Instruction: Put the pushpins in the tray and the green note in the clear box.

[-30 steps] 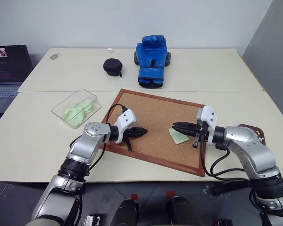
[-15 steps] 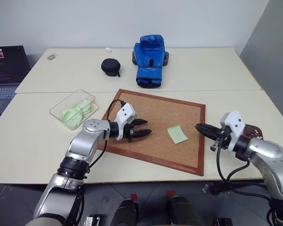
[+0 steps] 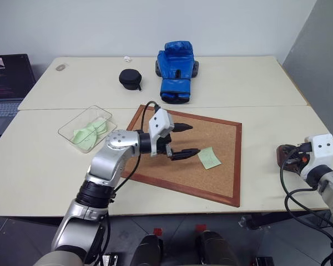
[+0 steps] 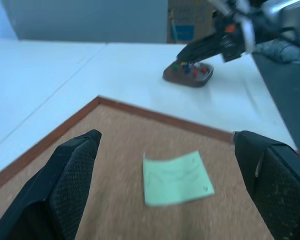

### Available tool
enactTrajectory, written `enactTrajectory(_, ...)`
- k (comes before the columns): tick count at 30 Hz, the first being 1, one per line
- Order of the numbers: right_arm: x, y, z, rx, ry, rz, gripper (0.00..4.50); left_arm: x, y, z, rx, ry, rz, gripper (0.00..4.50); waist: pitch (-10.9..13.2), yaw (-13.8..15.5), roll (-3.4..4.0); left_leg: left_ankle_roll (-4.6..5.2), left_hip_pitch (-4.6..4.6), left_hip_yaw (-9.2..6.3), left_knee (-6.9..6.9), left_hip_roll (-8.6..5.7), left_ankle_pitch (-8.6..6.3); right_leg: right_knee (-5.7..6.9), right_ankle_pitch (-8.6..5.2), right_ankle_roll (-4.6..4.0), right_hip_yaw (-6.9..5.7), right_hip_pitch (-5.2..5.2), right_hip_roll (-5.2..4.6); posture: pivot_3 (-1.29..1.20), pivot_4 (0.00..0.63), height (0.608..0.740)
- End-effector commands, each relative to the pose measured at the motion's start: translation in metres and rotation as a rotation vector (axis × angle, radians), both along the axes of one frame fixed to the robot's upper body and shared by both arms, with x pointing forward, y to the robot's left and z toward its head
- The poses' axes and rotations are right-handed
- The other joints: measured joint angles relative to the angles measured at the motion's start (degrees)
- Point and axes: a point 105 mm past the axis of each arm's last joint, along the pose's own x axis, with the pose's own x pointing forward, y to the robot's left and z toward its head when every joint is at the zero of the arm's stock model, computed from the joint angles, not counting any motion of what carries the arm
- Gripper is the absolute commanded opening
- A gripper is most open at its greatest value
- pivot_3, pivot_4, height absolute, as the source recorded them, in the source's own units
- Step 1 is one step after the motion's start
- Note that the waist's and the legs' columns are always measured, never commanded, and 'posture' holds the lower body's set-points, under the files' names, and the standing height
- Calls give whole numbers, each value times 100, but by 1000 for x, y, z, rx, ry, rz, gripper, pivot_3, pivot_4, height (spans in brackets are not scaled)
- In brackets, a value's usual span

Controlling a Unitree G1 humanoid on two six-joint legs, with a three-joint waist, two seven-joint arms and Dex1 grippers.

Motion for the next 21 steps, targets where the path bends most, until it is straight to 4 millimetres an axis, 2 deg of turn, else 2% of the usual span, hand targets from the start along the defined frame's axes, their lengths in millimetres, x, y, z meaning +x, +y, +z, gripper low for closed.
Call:
enactTrajectory(1,3,-15,9,35,-33,-70,0,-5,-9,13,-3,-88,-41,4482,0,-3,0,0,1,1,-1,0,0,0,0,0,0,0,2,0,150,740)
enactTrajectory(7,5,-21,0,87,3,-100,0,-7,-10,6,10,-91,-46,4482,0,6,1,0,-1,1,-1,0,0,-2,0,0,2,-1,1,0,150,740)
enactTrajectory(9,5,-22,-1,86,3,-106,621,-8,-9,6,10,-90,-47,4500,0,4,1,0,-1,2,0,0,0,-1,0,0,3,-1,0,0,150,740)
enactTrajectory(10,6,-22,-1,86,3,-110,772,-8,-9,6,10,-90,-46,4500,0,2,1,0,0,4,0,0,0,-1,0,0,4,-1,0,0,150,740)
enactTrajectory(14,7,-22,-2,86,4,-112,1837,-5,-6,6,15,-94,-31,4500,-1,1,1,0,1,3,-1,0,0,0,0,0,3,-1,2,0,150,740)
enactTrajectory(21,4,-24,-3,73,6,-116,3253,0,-3,4,20,-87,-2,4500,-1,3,1,0,0,3,-1,1,0,-1,0,0,3,-1,1,0,150,740)
